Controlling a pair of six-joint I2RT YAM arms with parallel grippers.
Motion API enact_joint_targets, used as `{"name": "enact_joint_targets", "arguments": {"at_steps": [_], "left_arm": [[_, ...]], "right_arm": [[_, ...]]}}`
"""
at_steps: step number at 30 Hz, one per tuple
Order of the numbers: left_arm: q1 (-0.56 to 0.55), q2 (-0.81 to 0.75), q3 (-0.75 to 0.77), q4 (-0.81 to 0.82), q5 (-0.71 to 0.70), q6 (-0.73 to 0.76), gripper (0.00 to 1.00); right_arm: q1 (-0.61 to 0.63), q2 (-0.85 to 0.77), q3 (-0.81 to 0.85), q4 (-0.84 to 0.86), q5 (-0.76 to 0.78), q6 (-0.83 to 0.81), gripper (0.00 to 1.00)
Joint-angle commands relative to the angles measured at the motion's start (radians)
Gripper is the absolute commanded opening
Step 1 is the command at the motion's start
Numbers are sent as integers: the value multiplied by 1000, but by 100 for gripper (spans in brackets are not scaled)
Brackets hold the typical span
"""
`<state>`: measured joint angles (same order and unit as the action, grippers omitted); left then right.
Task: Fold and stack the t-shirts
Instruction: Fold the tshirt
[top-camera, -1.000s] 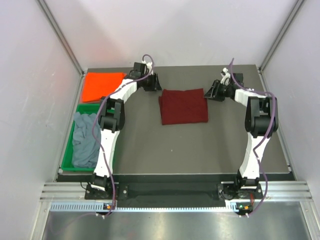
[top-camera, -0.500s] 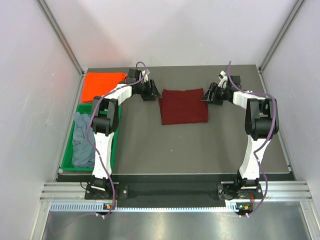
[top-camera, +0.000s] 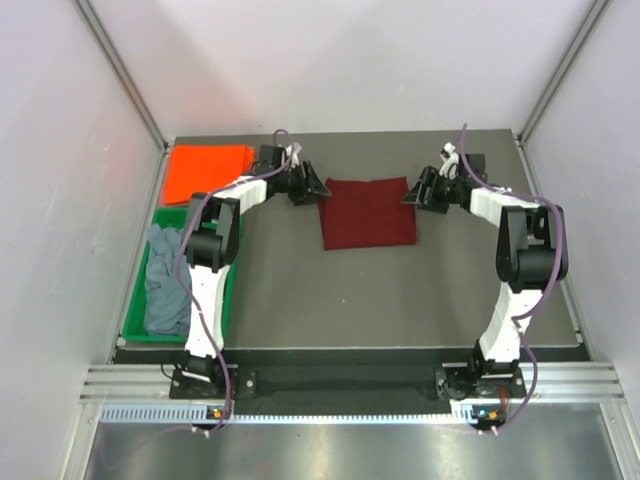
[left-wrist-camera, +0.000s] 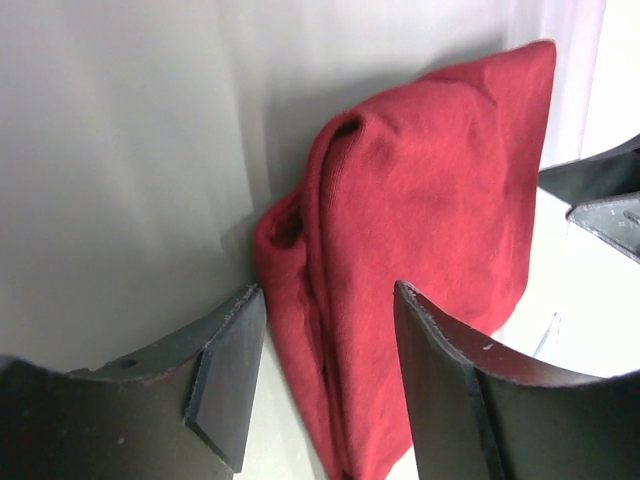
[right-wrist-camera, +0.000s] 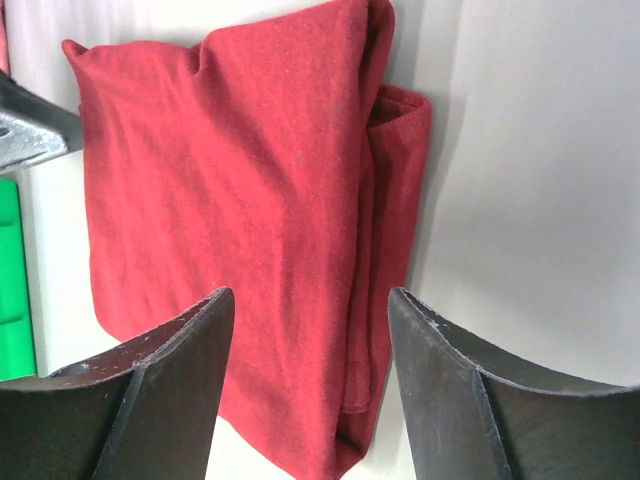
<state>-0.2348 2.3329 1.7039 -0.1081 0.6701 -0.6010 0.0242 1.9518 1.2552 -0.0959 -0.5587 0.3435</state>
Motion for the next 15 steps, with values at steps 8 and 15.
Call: {"name": "enact_joint_targets", "arguments": {"at_steps": [8, 15], "left_arm": [[-47, 77, 125, -43, -75, 1, 55], [-83, 82, 195, -137, -170, 64, 51]], "right_arm": [[11, -70, -11, 50, -6, -3, 64], [11, -74, -20, 64, -7, 11, 64]]}}
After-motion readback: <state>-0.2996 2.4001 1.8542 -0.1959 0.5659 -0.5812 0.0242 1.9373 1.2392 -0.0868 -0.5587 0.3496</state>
